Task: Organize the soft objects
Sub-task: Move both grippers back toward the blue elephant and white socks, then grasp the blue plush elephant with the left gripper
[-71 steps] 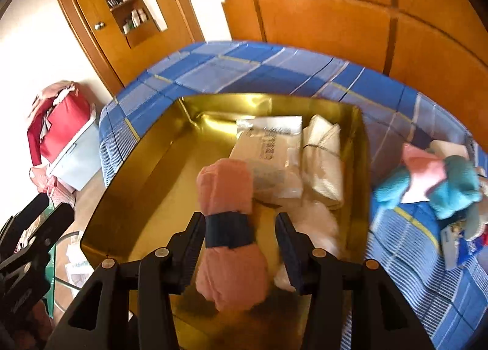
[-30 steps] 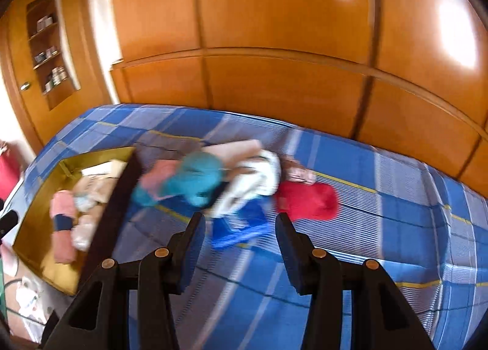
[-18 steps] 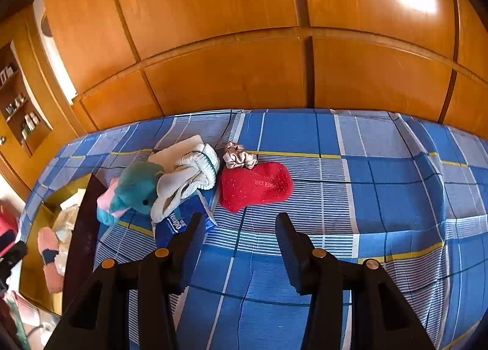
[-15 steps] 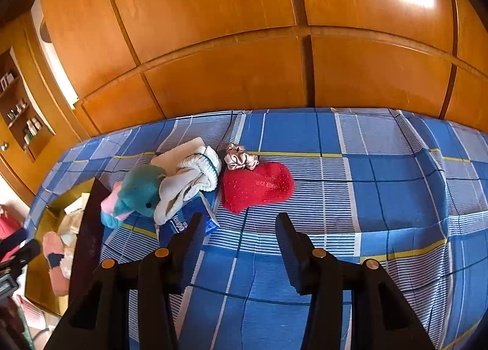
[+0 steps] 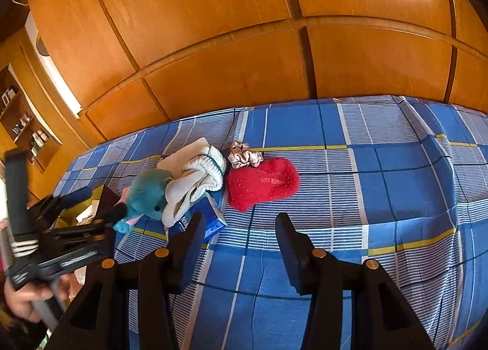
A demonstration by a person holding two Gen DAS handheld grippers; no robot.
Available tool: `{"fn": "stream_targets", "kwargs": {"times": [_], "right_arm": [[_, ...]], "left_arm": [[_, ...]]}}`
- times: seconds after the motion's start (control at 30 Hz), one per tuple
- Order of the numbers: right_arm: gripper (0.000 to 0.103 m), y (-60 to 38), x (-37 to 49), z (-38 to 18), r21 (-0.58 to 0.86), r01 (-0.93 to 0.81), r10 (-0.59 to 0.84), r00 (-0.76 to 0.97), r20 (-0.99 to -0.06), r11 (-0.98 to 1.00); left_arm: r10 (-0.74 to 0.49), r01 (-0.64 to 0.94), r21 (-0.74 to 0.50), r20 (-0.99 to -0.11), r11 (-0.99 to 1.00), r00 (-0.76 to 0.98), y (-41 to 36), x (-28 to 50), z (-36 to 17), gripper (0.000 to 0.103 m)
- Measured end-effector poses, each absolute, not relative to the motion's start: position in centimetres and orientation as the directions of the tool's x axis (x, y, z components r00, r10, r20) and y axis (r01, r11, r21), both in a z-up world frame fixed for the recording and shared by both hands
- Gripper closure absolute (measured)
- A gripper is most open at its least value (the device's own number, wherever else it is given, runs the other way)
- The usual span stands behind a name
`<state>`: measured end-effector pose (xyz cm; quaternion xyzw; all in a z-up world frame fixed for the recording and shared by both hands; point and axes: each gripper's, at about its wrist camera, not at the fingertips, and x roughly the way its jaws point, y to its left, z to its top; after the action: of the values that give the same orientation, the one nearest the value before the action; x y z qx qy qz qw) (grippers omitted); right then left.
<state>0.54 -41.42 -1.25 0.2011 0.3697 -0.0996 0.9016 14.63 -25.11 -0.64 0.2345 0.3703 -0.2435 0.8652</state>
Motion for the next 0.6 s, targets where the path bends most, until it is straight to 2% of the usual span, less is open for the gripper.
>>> {"fn": "stream_targets", "kwargs": {"times": [0.1, 0.2, 0.3, 0.4, 0.43, 0.6], "right_arm": [[0.055, -41.6, 0.5, -1.4, 0.297, 0.333, -0.027, 0.704, -0.710, 0.895], [0.055, -41.7, 0.7, -1.6, 0.305, 0.336, -0.019, 0.699, -0.715, 0.891], [0.055, -41.5, 0.8, -1.7, 0.298, 0.332, -0.021, 0.698, -0.716, 0.895], [0.055, -41.3, 0.9, -1.9, 0.293, 0.331, -0.021, 0.693, -0.720, 0.897], [0.055, -41.3, 0.9, -1.9, 0.289, 0.331, -0.023, 0.691, -0.722, 0.898], [0.055, -41.2, 0.7, -1.7, 0.280, 0.336, -0.036, 0.695, -0.718, 0.899]], "left_arm": [[-0.224, 0.611, 0.260, -0.768, 0.747, 0.600, -26.6, 15.8, -2.0, 0.017], [-0.246, 0.630, 0.202, -0.799, 0.750, 0.549, -27.2, 17.2, -3.1, 0.016], [-0.290, 0.654, 0.103, -0.837, 0.750, 0.464, -27.6, 18.2, -3.9, 0.033], [-0.336, 0.671, 0.056, -0.834, 0.739, 0.439, -27.6, 17.9, -3.8, 0.050], [-0.350, 0.674, 0.050, -0.825, 0.737, 0.444, -27.3, 17.5, -3.3, 0.053], [-0.432, 0.665, -0.014, -0.770, 0.747, 0.469, -24.3, 15.0, 0.4, 0.053]]}}
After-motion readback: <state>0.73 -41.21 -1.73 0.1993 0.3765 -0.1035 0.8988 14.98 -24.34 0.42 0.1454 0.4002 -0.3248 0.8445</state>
